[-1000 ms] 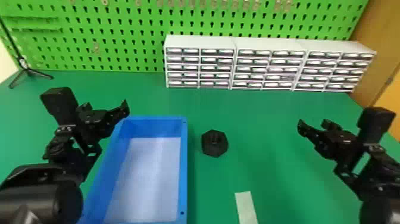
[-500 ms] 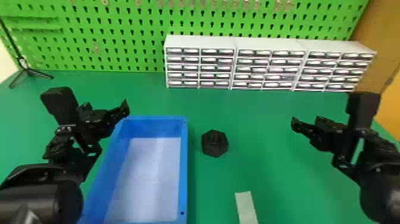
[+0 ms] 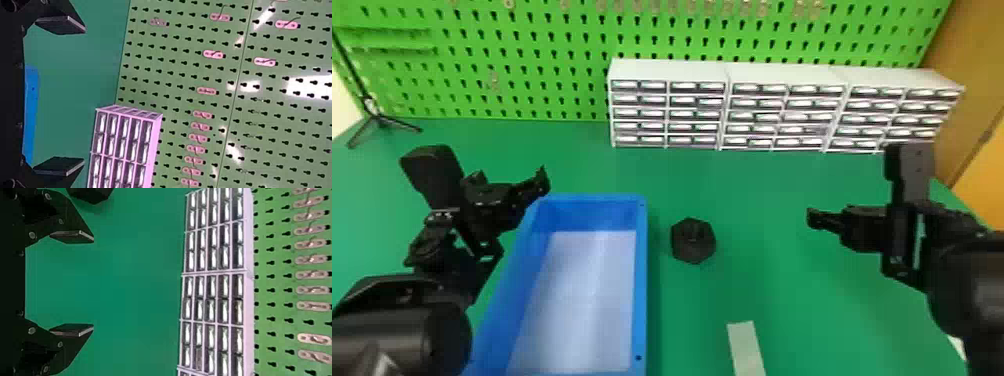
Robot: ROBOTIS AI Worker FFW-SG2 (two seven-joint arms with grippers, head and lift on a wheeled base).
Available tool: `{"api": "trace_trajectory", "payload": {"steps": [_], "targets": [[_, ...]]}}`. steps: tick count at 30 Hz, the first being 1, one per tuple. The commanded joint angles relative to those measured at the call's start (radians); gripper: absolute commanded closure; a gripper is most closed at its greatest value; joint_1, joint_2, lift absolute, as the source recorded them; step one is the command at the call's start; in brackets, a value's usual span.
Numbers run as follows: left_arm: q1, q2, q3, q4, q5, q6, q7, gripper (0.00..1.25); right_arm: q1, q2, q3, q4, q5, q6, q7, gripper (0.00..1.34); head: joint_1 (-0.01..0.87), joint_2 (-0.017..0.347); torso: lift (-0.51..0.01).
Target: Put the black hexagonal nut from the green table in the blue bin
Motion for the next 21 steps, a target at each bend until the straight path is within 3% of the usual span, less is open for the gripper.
{"api": "trace_trajectory", "payload": {"steps": [1,21], "targets": [[0.0,0.0,-0.002,0.0,0.0,0.0,0.0,0.11,-0.024,-0.007,0.022,-0.007,0.016,0.076,0.0,0.47,0.692,0.008,-0.097],[-0.003,0.0,-0.011,0.002,0.0,0.0,0.0,0.1,-0.164,-0.027,0.176,0.001,0.162,0.404,0.0,0.47,0.692,0.008,-0.097]]}}
